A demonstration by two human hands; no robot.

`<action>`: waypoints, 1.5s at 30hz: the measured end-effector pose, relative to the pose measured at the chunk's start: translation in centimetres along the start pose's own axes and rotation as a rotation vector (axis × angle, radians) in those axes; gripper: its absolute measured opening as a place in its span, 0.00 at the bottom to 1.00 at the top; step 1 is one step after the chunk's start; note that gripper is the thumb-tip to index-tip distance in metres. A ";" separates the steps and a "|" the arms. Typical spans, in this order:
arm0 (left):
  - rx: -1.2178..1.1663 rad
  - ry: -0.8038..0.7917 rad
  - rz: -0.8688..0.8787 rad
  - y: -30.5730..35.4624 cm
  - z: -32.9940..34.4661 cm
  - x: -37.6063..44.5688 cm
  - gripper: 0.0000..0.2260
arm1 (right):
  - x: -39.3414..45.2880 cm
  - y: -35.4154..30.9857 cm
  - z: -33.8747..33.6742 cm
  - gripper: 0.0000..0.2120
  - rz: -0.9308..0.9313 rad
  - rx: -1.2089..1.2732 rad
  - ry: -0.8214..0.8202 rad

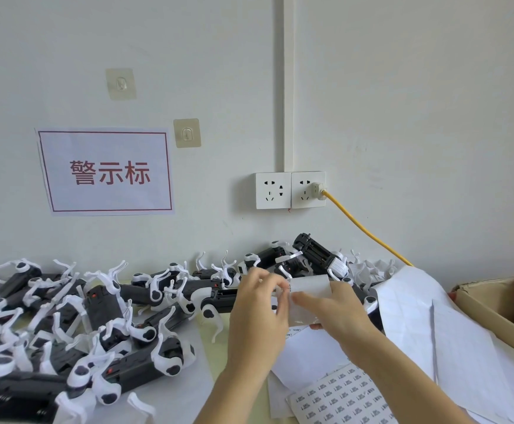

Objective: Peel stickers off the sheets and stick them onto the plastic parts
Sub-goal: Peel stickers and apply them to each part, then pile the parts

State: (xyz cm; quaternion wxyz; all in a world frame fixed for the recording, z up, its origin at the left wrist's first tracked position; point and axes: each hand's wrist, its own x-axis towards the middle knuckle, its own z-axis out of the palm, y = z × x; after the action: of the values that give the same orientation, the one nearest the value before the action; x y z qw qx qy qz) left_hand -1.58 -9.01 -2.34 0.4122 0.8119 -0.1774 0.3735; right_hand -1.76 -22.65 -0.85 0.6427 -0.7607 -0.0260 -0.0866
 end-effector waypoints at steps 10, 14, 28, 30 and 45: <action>0.130 -0.146 0.015 -0.2 -0.2 0.1 0.08 | -0.2 0.5 0.6 0.15 -0.167 -0.161 0.029; 0.047 -0.171 -0.058 -0.8 -0.3 0.3 0.06 | 0.0 1.0 0.7 0.19 -0.177 -0.263 0.053; 0.043 -0.178 -0.102 -1.2 -0.1 0.1 0.06 | 0.1 1.2 0.6 0.19 -0.220 -0.381 0.025; 0.051 -0.179 -0.097 -1.0 -0.1 0.1 0.05 | 0.0 1.1 0.6 0.18 -0.221 -0.364 0.010; -0.223 -0.079 -0.318 -0.5 -0.4 -0.1 0.09 | 0.0 0.9 0.5 0.15 -0.189 -0.331 0.011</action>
State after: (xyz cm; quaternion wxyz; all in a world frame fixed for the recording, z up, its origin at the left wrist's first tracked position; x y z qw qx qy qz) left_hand -1.49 -8.34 -2.51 0.5459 0.7931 -0.1031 0.2496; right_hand -1.54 -22.32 -1.81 0.4977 -0.8499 -0.0793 -0.1539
